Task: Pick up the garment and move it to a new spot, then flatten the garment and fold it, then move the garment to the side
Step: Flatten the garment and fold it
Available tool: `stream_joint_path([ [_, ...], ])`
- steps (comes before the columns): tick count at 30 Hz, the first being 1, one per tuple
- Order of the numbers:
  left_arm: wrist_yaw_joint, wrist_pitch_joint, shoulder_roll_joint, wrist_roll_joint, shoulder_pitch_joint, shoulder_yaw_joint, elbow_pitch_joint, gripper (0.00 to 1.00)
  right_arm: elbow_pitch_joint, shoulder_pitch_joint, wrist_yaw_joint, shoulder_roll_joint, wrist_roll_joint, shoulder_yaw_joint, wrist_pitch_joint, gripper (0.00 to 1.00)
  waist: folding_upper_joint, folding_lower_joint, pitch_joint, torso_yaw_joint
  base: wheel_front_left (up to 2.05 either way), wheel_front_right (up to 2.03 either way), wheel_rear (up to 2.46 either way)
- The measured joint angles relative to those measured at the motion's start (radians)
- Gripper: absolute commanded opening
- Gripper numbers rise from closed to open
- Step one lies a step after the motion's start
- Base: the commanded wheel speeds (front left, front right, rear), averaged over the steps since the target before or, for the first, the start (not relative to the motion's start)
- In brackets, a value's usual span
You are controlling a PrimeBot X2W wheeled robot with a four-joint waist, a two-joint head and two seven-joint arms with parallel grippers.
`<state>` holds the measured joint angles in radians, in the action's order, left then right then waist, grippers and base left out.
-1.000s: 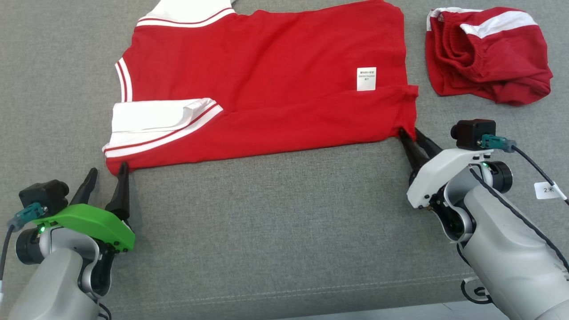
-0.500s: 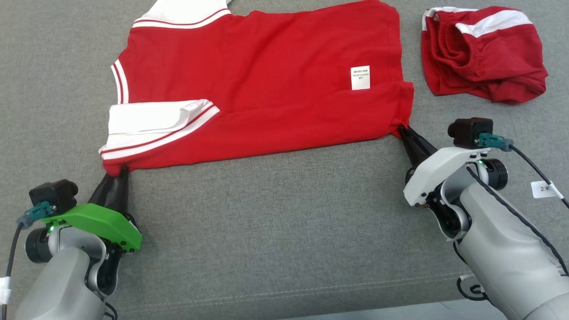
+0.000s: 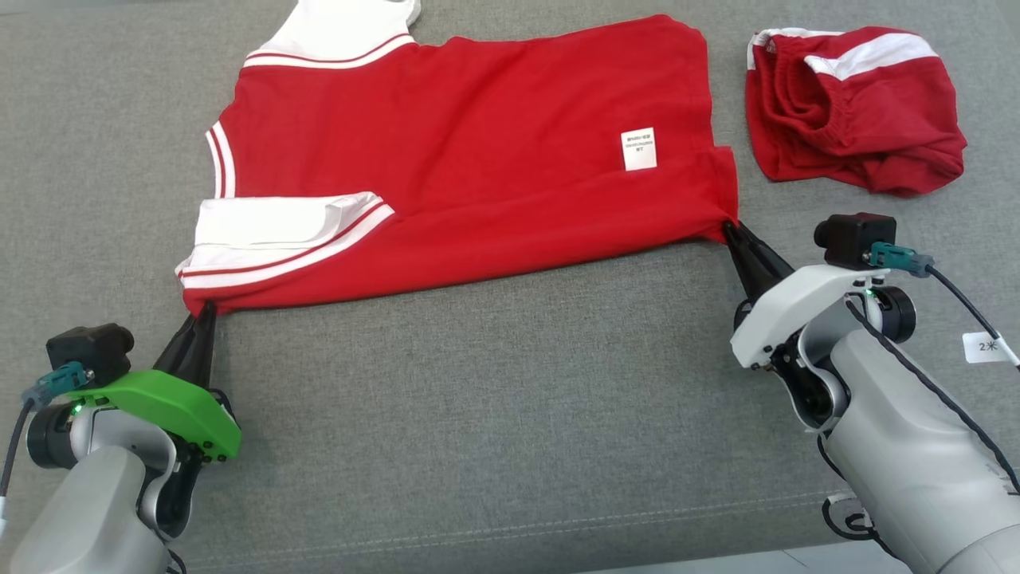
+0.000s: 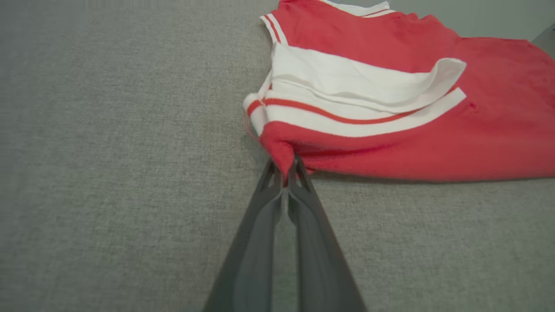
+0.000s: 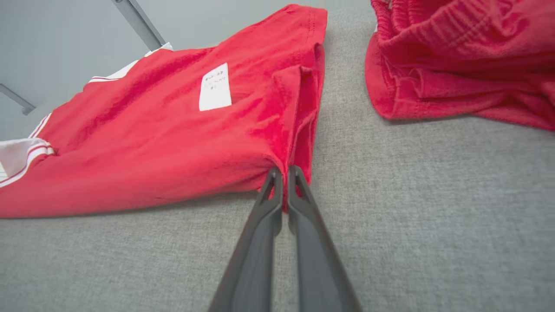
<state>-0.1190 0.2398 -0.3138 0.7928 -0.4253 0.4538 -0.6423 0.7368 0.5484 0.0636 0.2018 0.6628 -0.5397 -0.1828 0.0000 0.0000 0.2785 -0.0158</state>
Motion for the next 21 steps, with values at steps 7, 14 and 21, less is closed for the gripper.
stream_joint_path([
  [7, -0.004, 0.000, -0.019, -0.024, 0.008, 0.041, 0.007, 0.00, 0.007, -0.026, 0.011, 0.008, 0.016, 0.015, -0.019, 0.00, 0.0000, 0.0000, -0.034, 0.007, 0.00, 0.00, 0.00],
  [14, -0.005, 0.000, -0.039, -0.023, 0.046, 0.057, 0.011, 0.00, 0.007, -0.082, 0.023, 0.011, 0.016, 0.009, -0.026, 0.00, 0.0000, 0.0000, -0.065, 0.015, 0.00, 0.00, 0.00],
  [21, -0.006, 0.000, -0.047, -0.020, 0.091, 0.057, 0.036, 0.00, -0.021, -0.153, 0.024, 0.027, 0.019, 0.007, -0.037, 0.00, 0.0000, 0.0000, -0.082, 0.017, 0.00, 0.00, 0.00],
])
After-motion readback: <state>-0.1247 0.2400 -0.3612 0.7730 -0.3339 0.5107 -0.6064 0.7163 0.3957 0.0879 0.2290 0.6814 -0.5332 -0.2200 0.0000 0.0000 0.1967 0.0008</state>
